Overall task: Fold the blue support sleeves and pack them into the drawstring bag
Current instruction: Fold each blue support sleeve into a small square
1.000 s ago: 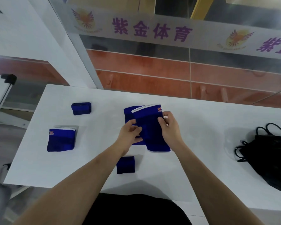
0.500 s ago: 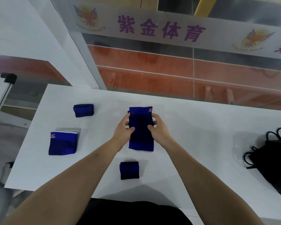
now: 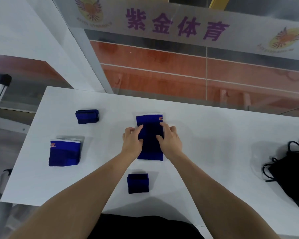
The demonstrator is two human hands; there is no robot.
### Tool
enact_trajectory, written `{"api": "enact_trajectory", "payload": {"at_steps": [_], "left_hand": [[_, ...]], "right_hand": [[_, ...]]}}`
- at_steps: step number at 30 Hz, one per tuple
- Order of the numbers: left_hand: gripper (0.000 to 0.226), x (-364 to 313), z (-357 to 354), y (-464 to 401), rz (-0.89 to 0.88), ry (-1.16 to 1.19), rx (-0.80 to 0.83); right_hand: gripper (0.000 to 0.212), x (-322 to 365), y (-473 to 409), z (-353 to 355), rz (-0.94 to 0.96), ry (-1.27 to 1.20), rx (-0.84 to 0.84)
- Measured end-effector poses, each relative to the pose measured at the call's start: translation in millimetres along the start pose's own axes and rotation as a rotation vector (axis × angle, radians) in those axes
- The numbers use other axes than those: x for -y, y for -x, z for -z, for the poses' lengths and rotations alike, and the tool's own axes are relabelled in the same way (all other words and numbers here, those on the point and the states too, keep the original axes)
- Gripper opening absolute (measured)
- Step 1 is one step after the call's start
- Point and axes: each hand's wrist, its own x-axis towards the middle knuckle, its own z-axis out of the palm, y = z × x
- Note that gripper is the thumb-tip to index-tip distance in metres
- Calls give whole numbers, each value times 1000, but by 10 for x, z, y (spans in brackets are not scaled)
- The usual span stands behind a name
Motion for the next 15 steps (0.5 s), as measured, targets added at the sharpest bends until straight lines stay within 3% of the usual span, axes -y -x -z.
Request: {"api": "enact_trajectory", "payload": {"at_steps": [6,15], "left_hand": [[72,-40,-41,33,-7,-199,7],[70,-233,11,-162,282,538,-31]], "right_hand": [[54,-60,-5,-7,51,215,39],[55,-120,-10,-28,31,215,65]]}}
